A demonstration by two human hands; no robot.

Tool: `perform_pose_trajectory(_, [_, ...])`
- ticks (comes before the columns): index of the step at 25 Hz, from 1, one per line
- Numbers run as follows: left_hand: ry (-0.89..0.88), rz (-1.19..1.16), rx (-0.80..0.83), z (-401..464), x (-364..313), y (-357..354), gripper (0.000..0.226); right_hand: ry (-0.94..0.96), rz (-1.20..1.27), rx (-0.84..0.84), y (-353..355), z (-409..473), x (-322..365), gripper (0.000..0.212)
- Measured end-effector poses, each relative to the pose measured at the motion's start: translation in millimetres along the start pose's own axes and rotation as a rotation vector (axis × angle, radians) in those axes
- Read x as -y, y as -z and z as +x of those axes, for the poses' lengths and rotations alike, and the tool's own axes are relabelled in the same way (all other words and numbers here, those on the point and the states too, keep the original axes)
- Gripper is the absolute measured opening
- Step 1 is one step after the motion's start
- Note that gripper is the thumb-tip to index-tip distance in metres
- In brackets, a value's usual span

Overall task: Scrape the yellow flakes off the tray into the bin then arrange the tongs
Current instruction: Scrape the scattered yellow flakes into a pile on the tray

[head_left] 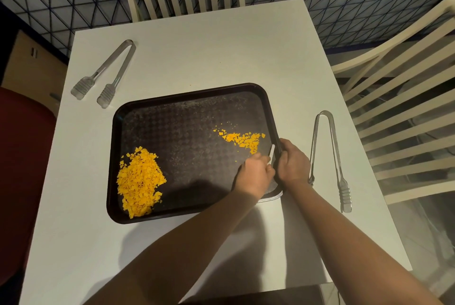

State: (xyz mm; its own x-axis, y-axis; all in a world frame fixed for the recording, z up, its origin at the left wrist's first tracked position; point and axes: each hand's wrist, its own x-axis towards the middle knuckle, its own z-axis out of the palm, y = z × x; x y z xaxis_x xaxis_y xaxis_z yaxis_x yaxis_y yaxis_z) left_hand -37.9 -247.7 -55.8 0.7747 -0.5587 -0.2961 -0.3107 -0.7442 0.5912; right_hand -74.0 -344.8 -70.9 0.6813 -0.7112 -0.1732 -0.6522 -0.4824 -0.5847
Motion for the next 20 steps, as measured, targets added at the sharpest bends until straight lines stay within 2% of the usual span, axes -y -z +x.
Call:
perform_pose_trajectory(3, [0.051,-0.039,0.008,1.7,-0.4,-0.4,0.017,0.003,-0.002,-0.003,-0.6,-0.4,-1.0,0.056])
perform_pose_trajectory(6, [0.127,-0.049,-0.089,10.4,4.2,6.7,0.023,-0.005,-0.003,0.008,-0.9,0.4,-2.0,0.047])
perform_pose_trajectory(8, [0.067,-0.017,-0.099,10.2,4.0,6.2,0.022,0.001,-0.008,0.009,-1.5,0.4,-2.3,0.048])
perform_pose_trajectory(10, [-0.014,-0.008,-0.037,5.9,-0.9,2.0,0.02,-0.002,-0.012,0.009,-1.2,1.0,-2.6,0.045])
perform_pose_trajectory(14, [0.064,-0.044,-0.017,9.1,3.4,0.4,0.019,-0.001,-0.009,0.001,-1.3,-0.1,-2.3,0.051])
perform_pose_trajectory(18, [0.116,-0.138,-0.109,11.6,0.9,0.0,0.015,-0.013,-0.003,0.007,-1.8,0.5,-3.0,0.043])
perform_pose_trajectory(20, [0.115,-0.2,-0.076,8.4,-6.2,-1.2,0.012,-0.006,0.008,0.001,-1.8,0.3,-2.6,0.044])
